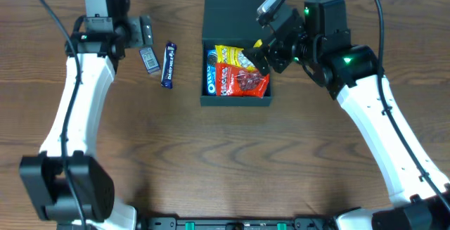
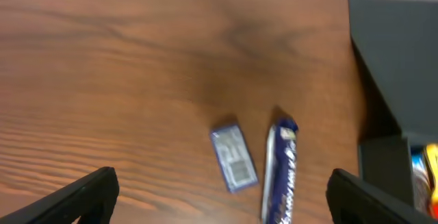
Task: Pack container
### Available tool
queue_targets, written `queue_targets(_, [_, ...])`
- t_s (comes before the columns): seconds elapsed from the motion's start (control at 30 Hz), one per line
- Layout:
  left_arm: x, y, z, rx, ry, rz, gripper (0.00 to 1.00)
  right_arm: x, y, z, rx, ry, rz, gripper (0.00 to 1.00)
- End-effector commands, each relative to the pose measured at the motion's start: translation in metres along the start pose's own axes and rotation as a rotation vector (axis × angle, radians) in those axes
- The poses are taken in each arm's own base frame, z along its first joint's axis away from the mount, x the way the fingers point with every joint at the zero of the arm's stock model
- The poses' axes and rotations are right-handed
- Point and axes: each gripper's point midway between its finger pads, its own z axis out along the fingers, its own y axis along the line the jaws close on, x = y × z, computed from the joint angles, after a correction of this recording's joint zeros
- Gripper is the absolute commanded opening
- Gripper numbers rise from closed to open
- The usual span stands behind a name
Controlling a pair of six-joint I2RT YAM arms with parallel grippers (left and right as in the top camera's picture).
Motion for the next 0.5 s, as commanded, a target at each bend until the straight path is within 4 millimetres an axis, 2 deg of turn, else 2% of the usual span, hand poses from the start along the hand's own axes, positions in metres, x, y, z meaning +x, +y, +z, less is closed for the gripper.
queue_targets(0.0, [0.013, -0.024, 0.018, 0.124, 0.067, 0.056, 1.0, -0.001, -0.002, -0.003, 0.0, -0.003, 0.069, 0.99])
queue_targets(0.03, [0.018, -0.026, 0.022, 0.125, 0.084, 0.059, 0.95, -0.001, -0.003, -0.003, 0.004, -0.002, 0.07, 0.99])
queue_targets(0.2, [0.045, -0.04, 0.054, 0.113, 0.178, 0.098, 0.93, 0.002, -0.011, -0.003, 0.051, 0.01, 0.07, 0.99])
queue_targets(0.47, [0.079, -0.064, 0.091, 0.026, 0.262, 0.209, 0.79, 0.001, -0.012, -0.003, 0.055, 0.008, 0.069, 0.99])
